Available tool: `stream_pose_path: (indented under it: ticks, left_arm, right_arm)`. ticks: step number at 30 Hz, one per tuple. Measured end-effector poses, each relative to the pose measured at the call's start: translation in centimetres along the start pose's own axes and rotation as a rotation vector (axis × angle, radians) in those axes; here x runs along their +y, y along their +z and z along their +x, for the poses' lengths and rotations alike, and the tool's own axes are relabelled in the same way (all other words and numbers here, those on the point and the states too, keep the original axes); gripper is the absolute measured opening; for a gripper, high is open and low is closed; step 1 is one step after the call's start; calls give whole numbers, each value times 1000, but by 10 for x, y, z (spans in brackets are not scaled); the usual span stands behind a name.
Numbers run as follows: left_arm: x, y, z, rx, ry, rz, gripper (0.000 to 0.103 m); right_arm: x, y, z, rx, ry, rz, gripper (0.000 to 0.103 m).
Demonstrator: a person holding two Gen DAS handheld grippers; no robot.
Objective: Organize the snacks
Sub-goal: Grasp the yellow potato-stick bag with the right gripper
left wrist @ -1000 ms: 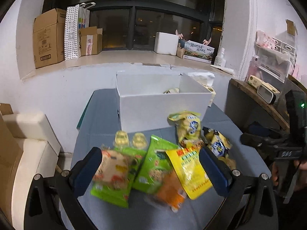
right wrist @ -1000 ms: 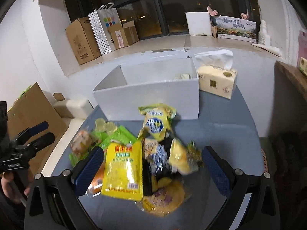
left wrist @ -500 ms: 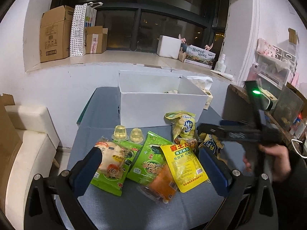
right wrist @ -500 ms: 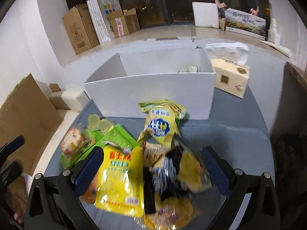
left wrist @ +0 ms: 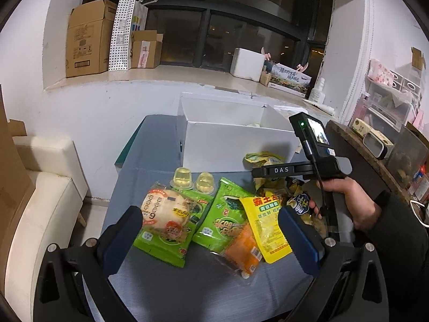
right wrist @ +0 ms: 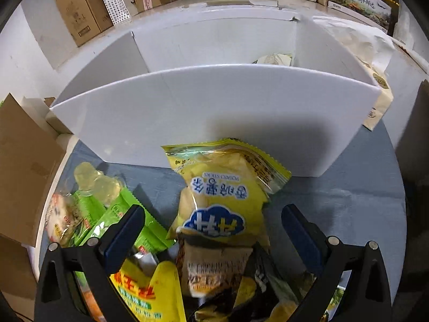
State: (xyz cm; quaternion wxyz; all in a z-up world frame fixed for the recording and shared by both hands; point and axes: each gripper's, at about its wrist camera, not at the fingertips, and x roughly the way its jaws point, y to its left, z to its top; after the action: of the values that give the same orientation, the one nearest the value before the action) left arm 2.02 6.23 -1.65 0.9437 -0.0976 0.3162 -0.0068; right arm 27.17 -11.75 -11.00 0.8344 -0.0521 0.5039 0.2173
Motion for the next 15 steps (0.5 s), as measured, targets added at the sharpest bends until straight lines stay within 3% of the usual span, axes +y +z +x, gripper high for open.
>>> stream_pose_path:
  ticks: [3,4,6,7,10,15]
  left_arm:
    - [4,-1,1,5,6,-3,103]
    - [5,-2,1,6,9,-5,103]
    - [7,-3,1,9,9,-9,103]
    - [8,-3,2,11,9,-9,103]
    - [9,-5,2,15,12,-6,103]
    - [11,-6,5,20,5,-4,103]
  right_arm:
    - [6,1,5,23,-2,-18,103]
    - [7,2,7,35,-1,-20,97]
    - [8,2,13,57,-24,-25,74]
    - [7,1,14,59,-26,-26,71]
    - [7,-1,10,45,-22,-31,63]
    - [8,-10,-9,-11,-14,-31,62]
